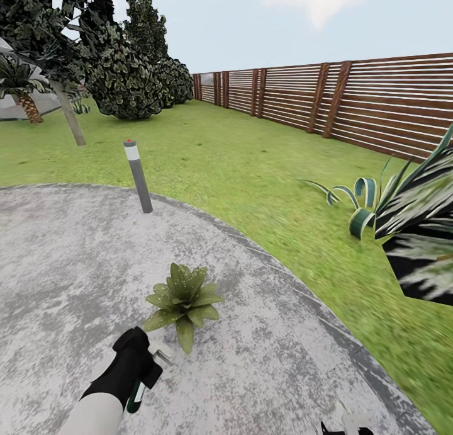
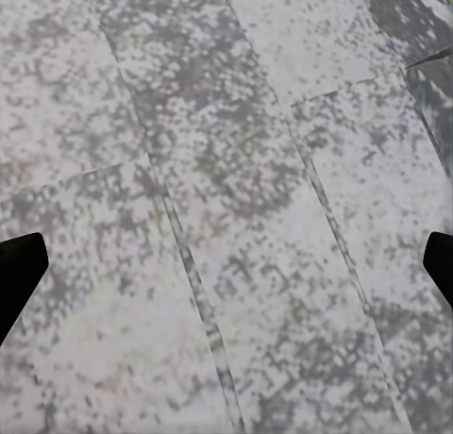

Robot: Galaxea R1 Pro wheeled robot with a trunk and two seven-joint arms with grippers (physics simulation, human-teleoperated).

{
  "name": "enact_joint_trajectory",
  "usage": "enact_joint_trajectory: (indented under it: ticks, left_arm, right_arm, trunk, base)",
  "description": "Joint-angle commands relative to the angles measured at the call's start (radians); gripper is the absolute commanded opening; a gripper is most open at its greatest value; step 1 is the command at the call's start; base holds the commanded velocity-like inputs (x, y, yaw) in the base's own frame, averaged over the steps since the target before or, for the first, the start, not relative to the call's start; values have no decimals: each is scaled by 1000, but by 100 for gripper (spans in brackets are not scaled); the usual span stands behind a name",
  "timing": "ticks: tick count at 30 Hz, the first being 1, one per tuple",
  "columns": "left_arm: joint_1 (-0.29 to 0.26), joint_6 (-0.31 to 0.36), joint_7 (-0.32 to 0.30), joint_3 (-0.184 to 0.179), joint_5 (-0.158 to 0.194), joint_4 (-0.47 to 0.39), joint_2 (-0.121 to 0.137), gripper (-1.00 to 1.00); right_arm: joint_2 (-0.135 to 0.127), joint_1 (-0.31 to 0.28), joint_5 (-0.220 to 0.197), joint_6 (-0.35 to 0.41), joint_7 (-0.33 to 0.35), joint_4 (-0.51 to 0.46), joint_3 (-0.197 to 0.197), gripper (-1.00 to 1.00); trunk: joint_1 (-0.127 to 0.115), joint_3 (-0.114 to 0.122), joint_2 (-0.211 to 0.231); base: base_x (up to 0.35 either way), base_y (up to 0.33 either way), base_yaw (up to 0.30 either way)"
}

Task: Pick up the pesticide atomizer in the garden and spray insectifuge to fully cover both potted plants in the garden.

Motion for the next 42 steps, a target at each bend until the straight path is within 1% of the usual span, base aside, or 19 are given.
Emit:
enact_joint_trajectory:
  ticks: [1,4,8,10,14,18,20,25,28,31,34,37,42]
  left_arm:
    - [-1,1,-8,4,-9,-1,-1,-100]
    - [0,1,-2,2,-9,-1,0,-100]
    - [0,1,35,1,-9,-1,-1,-100]
    - [0,1,44,0,-8,-1,-2,-100]
    - [0,2,46,0,-7,0,-4,-100]
    - [3,0,47,4,-7,24,3,-100]
    - [21,-2,47,5,-8,48,6,-100]
    - [50,-4,48,5,-8,57,8,-100]
    - [51,-4,58,8,-8,50,8,-100]
    - [46,0,80,9,-8,42,4,-100]
    - [41,1,83,9,-8,41,0,-100]
    - [41,1,83,10,-9,40,4,-100]
    - [55,0,84,10,-9,53,9,-100]
  right_arm:
    - [0,0,-9,-3,-2,0,9,100]
    - [0,0,-9,-3,-2,0,9,100]
    - [0,0,-9,-3,-2,0,9,100]
    - [0,0,-9,-3,-3,0,9,100]
    - [0,0,-9,-3,-3,0,9,100]
    - [0,0,-9,-3,-3,0,9,100]
    - [0,0,-9,-3,-3,0,9,100]
    - [0,0,-9,-3,-3,0,9,100]
    - [0,0,-9,-3,-2,0,10,100]
    - [0,0,-9,-3,-2,0,9,100]
    - [0,0,-9,-3,-2,0,9,100]
    - [0,0,-9,-3,-2,0,10,100]
    - [0,0,-9,-3,-2,-1,10,100]
  trunk:
    - [0,-1,0]
    - [0,-1,0]
    - [0,-1,0]
    - [0,-1,0]
    - [0,-1,0]
    - [0,-1,0]
    - [0,-1,0]
    - [0,-1,0]
    - [0,-1,0]
    - [0,-1,0]
    - [0,-1,0]
    - [0,-1,0]
    - [0,-1,0]
  base:
    - [0,0,0]
    - [78,-30,0]
    - [210,-138,0]
    - [176,-102,0]
    - [83,-30,0]
    - [8,-3,0]
    - [1,0,0]
    - [0,0,0]
    - [2,0,0]
    - [130,0,0]
    - [238,0,0]
    - [209,0,0]
    - [26,0,0]
